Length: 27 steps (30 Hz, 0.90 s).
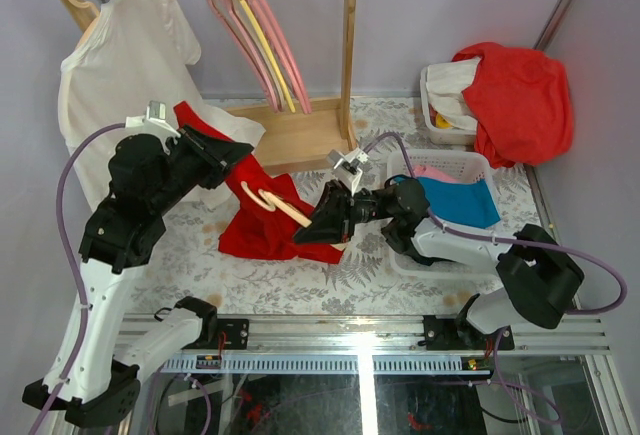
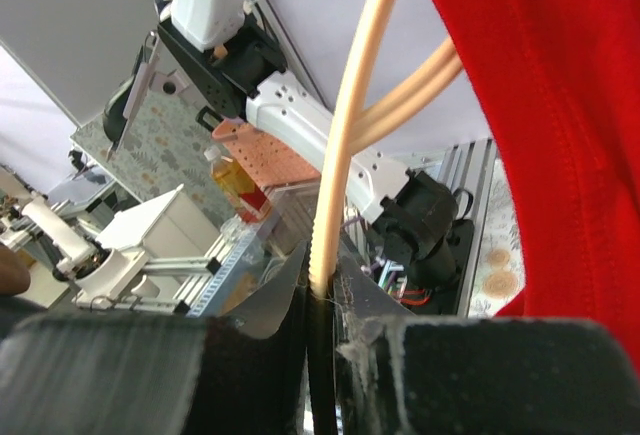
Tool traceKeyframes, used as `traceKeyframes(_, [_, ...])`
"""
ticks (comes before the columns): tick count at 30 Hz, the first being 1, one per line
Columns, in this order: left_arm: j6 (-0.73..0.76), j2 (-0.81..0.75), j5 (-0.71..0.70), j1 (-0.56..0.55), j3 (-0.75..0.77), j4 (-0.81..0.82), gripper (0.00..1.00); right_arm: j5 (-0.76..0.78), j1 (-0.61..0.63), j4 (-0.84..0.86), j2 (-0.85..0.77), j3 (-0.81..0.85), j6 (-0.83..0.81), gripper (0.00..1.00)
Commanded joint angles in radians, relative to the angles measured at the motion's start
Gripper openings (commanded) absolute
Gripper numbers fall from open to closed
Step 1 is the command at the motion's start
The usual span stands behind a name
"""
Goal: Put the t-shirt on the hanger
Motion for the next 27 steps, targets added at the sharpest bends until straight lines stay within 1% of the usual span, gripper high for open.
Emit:
traceKeyframes(1, [0.024,-0.005,0.037,-0.002,-0.015,0.055,0.02,-0.009,0.009,0.068,-0.015,0.077,-0.033,0.00])
traceKeyframes(2, [0.022,-0.004,0.041,-0.002,-0.016,0.056,0.00,-0.008,0.009,0.062,-0.013,0.080,-0.032,0.00])
traceKeyframes(9, [0.034,-0.009,0.062,-0.002,-0.019,0.069,0.00,-0.043,0.010,0.050,0.026,0.118,0.018,0.01])
traceKeyframes(10, [0.043,-0.011,0.052,-0.002,-0.016,0.064,0.00,-0.045,0.010,0.035,0.020,0.117,0.021,0.05])
traceKeyframes(14, [0.092,-0.014,-0.014,-0.002,0.017,0.010,0.00,-0.047,0.009,-0.096,-0.062,0.086,-0.036,0.32])
traceKeyframes(16, [0.127,0.006,-0.021,-0.002,0.057,-0.024,0.00,-0.041,0.008,-0.228,-0.132,0.059,-0.105,0.42])
traceKeyframes(18, [0.152,0.027,-0.013,-0.002,0.098,-0.047,0.00,-0.020,0.009,-0.370,-0.214,0.031,-0.186,0.47])
traceKeyframes(20, [0.166,0.044,-0.002,-0.002,0.122,-0.048,0.00,0.006,0.008,-0.520,-0.299,0.014,-0.268,0.48])
traceKeyframes(21, [0.171,0.053,0.006,-0.002,0.135,-0.049,0.00,0.044,0.008,-0.634,-0.347,0.009,-0.319,0.49])
traceKeyframes(23, [0.181,0.077,0.030,-0.002,0.165,-0.051,0.00,0.104,0.009,-0.802,-0.431,0.011,-0.416,0.51])
traceKeyframes(27, [0.183,0.098,0.058,-0.003,0.211,-0.046,0.00,0.230,0.007,-0.997,-0.550,0.019,-0.500,0.52])
